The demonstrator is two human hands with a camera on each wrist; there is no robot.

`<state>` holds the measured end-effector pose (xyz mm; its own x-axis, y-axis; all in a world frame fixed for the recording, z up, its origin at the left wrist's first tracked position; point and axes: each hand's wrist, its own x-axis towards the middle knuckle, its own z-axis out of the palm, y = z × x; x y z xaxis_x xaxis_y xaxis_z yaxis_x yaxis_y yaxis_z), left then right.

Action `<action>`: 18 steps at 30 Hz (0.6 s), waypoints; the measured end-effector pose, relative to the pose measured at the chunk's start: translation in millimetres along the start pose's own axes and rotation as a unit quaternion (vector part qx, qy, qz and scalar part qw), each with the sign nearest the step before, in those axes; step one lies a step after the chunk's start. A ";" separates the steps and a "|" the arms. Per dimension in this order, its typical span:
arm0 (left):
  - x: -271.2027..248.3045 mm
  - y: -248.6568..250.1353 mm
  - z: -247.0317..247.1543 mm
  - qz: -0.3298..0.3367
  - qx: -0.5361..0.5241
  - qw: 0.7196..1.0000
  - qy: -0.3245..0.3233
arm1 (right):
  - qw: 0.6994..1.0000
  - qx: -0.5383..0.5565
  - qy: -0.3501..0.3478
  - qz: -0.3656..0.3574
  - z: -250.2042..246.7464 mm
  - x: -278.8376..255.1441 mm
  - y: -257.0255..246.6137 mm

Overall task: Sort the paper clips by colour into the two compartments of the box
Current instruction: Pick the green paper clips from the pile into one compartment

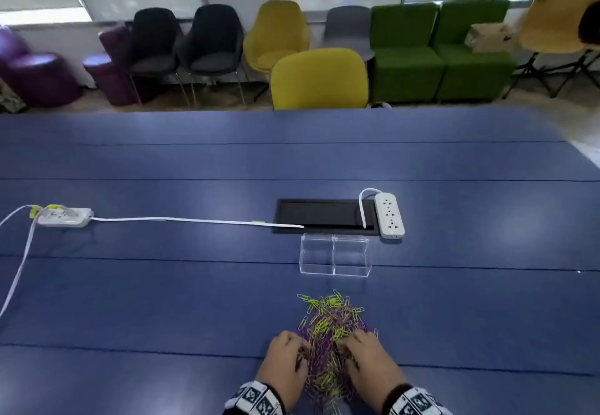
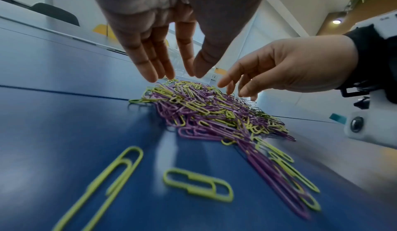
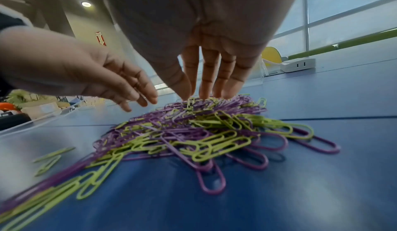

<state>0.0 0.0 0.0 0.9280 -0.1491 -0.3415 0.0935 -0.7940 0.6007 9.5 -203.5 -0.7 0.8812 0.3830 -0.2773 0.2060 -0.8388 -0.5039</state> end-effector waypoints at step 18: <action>102.3 4.9 0.9 0.006 0.072 0.994 0.079 | 0.997 -0.005 0.066 0.026 -31.9 88.4 17.1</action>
<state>95.0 -19.7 -32.6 0.9748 -0.0736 -0.2104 0.0402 -0.8704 0.4908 104.5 -196.4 -7.7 0.9390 0.2849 -0.1926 0.1621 -0.8607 -0.4827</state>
